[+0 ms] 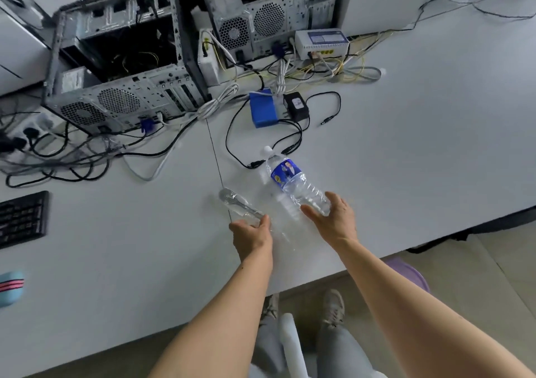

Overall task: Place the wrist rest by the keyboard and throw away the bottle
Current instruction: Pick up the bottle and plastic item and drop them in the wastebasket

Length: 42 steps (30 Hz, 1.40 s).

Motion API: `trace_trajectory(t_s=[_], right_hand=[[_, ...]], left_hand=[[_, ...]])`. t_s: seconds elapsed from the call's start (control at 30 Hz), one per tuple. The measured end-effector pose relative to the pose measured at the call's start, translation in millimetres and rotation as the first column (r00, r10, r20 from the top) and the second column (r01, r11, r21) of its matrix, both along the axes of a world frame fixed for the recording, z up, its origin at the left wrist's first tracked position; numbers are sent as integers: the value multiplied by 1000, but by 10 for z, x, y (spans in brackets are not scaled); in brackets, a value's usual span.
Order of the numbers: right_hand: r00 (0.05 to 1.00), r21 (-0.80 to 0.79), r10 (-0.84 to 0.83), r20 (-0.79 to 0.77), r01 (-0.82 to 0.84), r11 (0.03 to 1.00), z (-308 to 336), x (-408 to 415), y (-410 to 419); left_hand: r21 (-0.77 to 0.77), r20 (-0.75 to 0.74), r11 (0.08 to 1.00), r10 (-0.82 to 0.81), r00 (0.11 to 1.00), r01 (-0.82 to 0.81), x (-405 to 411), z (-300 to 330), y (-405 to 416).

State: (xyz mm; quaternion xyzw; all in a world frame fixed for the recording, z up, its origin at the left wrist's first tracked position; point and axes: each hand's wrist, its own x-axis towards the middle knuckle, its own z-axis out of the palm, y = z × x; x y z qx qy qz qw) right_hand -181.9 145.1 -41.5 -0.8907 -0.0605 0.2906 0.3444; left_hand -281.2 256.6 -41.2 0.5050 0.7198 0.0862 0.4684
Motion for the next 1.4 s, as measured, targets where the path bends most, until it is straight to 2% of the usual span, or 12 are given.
trace_trajectory(t_s=[0.17, 0.43, 0.57, 0.9, 1.07, 1.17, 1.4], right_hand=[[993, 48, 103, -62, -100, 994, -18, 147, -68], [938, 244, -43, -343, 134, 960, -34, 147, -232], [911, 305, -46, -411, 184, 934, -9, 54, -370], [881, 351, -131, -454, 312, 883, 121, -430, -1065], [875, 385, -207, -437, 391, 836, 149, -694, -1550], [867, 392, -241, -435, 423, 817, 163, -824, -1869], [826, 406, -311, -470, 515, 755, 134, -924, -2647]], left_hand=[[41, 109, 992, 112, 988, -117, 77, 14, -167], [29, 288, 995, 83, 954, -95, -7, 75, -473], [42, 348, 998, 35, 937, -53, -67, 86, -628], [-74, 578, 997, 22, 816, 26, -314, 163, -1192], [-59, 605, 993, -44, 795, 100, -366, 186, -1586], [-64, 572, 987, -87, 816, 150, -377, 172, -1885], [-132, 608, 972, -73, 790, 192, -330, 53, -2605]])
